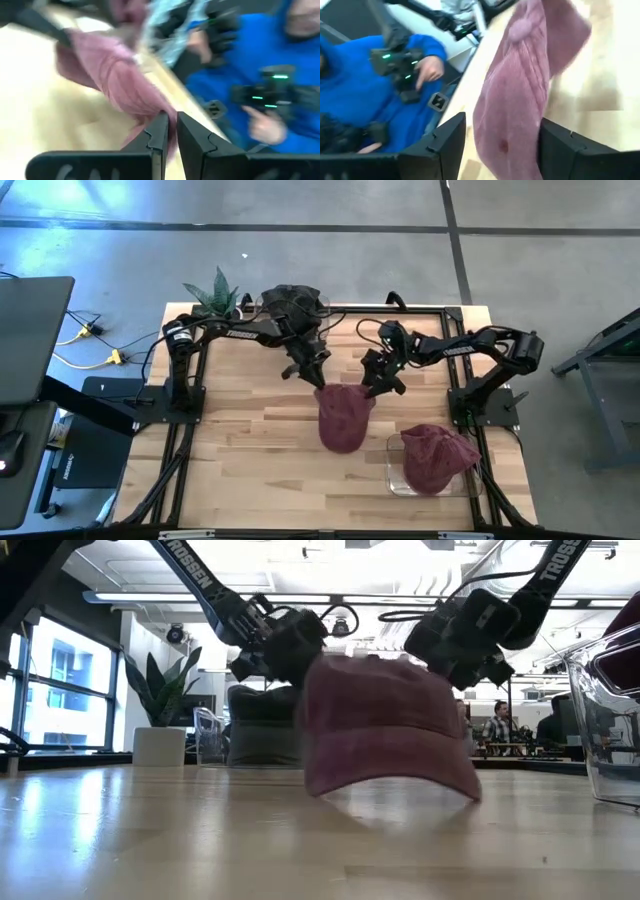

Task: Pick & Place hat
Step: Put the red cap into the bottom transparent bin

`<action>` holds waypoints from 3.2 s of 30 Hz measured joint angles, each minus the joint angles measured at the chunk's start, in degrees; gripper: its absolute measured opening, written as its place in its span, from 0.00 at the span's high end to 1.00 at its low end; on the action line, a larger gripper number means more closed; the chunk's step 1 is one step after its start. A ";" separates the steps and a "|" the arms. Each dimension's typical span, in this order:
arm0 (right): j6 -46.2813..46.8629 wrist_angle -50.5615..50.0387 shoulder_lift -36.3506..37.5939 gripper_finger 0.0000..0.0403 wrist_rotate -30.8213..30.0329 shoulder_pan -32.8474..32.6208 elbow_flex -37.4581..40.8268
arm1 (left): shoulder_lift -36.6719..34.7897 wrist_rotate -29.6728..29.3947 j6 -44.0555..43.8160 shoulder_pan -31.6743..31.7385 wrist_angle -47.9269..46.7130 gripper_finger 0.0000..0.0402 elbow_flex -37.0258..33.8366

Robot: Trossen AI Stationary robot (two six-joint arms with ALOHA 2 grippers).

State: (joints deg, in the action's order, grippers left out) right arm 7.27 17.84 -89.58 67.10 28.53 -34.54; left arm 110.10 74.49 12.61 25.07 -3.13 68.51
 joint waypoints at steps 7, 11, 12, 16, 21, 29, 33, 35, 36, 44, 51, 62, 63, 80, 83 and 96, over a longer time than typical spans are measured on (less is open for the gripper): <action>-6.88 -10.53 7.27 0.50 -15.19 0.72 0.00 | 0.07 -14.19 -1.92 -1.09 4.20 0.91 0.65; -7.93 -14.62 10.97 0.50 -23.53 -1.50 0.01 | 0.07 -14.49 -3.99 -1.14 4.02 0.83 3.23; -7.96 -14.93 11.34 0.49 -24.16 -2.16 0.01 | 0.07 -14.31 -4.03 -1.12 3.59 0.79 3.90; -7.55 -15.21 11.60 0.43 -27.24 -4.61 0.00 | 0.07 -14.38 -4.70 -1.10 2.87 0.62 5.60; -10.16 -15.55 11.58 0.41 -35.34 -7.66 0.00 | 0.07 -21.84 -8.11 -1.13 -0.53 0.47 5.75; -9.29 -15.11 11.58 0.66 -40.20 -9.13 0.00 | 0.07 -37.52 -12.46 -5.64 -4.78 0.44 5.73; -8.78 -15.05 11.58 0.87 -40.19 -8.98 0.01 | 0.07 -42.44 -12.53 -8.93 -3.09 0.44 5.73; -8.46 -14.93 11.57 0.96 -40.18 -8.78 0.01 | 0.04 -45.52 -12.47 -10.24 -2.16 0.44 5.73; -8.28 -14.62 11.56 0.98 -40.18 -8.67 0.00 | 0.04 -46.66 -12.25 -10.76 -2.11 0.44 5.73; -5.21 -12.52 11.56 0.92 -36.21 -8.22 0.00 | 0.74 -45.20 -8.72 -11.59 -1.70 0.57 5.73; -3.39 -12.86 11.56 0.98 -22.92 -6.56 0.02 | -0.83 -30.59 -1.41 -9.60 -2.57 0.96 5.72; -1.73 -10.57 11.56 0.82 -9.65 -4.74 0.00 | -0.79 -3.81 -2.29 -5.08 7.27 0.98 5.70; -1.69 -10.57 11.56 0.79 -9.69 -3.99 0.00 | -0.79 -4.22 -2.61 -5.10 7.25 0.98 5.70; -11.42 -20.58 24.15 0.48 -29.25 -2.84 0.00 | -0.76 -20.47 -15.05 -5.19 7.45 0.99 5.70; -13.16 -19.51 23.01 0.48 -36.75 -6.94 0.00 | -0.76 -21.47 -15.05 -5.16 7.71 0.99 5.70; -15.96 -15.42 12.63 0.82 -43.33 -11.42 0.00 | -0.75 -21.76 -15.83 -5.16 7.63 0.99 5.70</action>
State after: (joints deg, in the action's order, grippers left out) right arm -8.69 2.42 -76.94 23.77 17.10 -34.54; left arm 109.35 52.73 -3.22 19.90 4.50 74.22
